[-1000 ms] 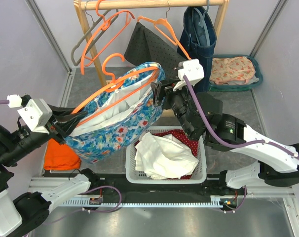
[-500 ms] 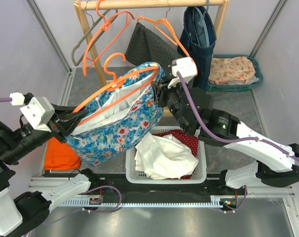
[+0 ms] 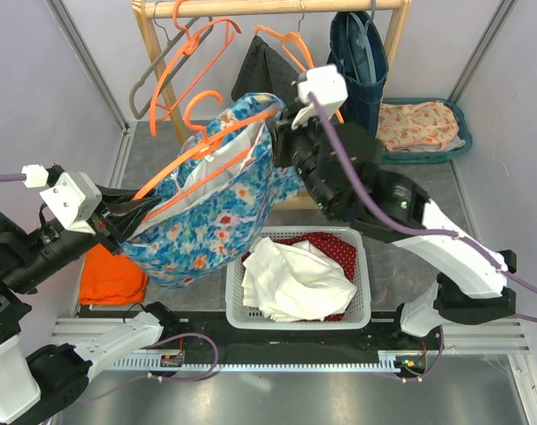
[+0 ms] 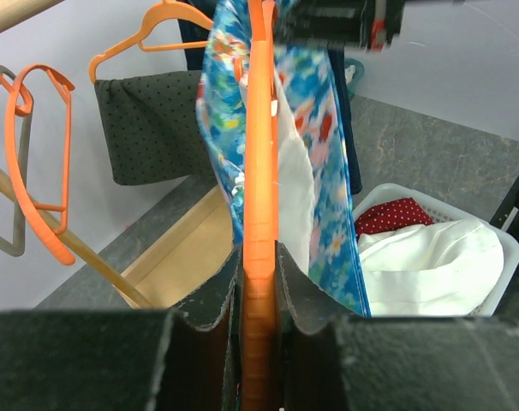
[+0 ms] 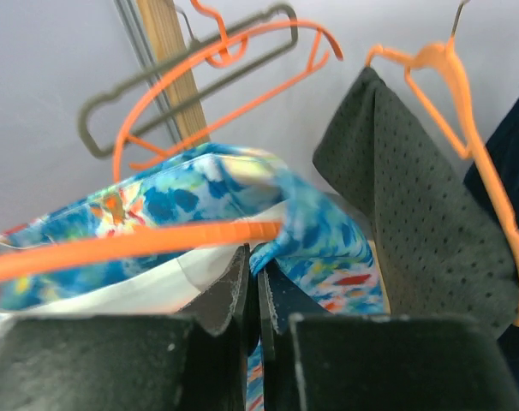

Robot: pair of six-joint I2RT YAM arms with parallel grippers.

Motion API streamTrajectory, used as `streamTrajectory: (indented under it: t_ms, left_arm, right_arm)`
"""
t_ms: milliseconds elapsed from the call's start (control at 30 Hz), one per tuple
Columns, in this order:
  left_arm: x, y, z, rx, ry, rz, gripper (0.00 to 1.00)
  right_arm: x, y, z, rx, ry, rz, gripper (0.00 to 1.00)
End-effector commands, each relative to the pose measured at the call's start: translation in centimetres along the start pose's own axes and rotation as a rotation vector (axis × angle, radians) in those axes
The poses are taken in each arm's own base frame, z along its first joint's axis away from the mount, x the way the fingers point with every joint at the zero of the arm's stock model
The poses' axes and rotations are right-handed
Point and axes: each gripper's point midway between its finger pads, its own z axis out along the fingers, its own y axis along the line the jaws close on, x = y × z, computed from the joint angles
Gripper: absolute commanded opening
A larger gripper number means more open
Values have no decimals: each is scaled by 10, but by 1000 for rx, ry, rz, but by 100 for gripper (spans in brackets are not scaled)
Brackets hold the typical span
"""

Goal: Remove the skirt from the hanger

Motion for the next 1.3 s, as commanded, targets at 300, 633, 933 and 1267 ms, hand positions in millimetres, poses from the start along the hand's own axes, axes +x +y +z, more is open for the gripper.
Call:
streamTrajectory:
  t_ms: [300, 633, 933, 1267]
  left_arm:
    - [-4, 6, 14, -7, -22, 48, 2]
    - [-5, 6, 15, -6, -23, 47, 2]
    - [-9, 5, 13, 0, -36, 41, 2]
    - [-13, 5, 6, -3, -55, 62, 2]
  right_arm:
    - [-36, 52, -37, -238, -11, 36, 9]
    - [92, 96, -14, -271, 286, -103, 6]
    - [78, 66, -33, -242, 269, -92, 81]
    - [-1, 6, -81, -329, 47, -215, 98]
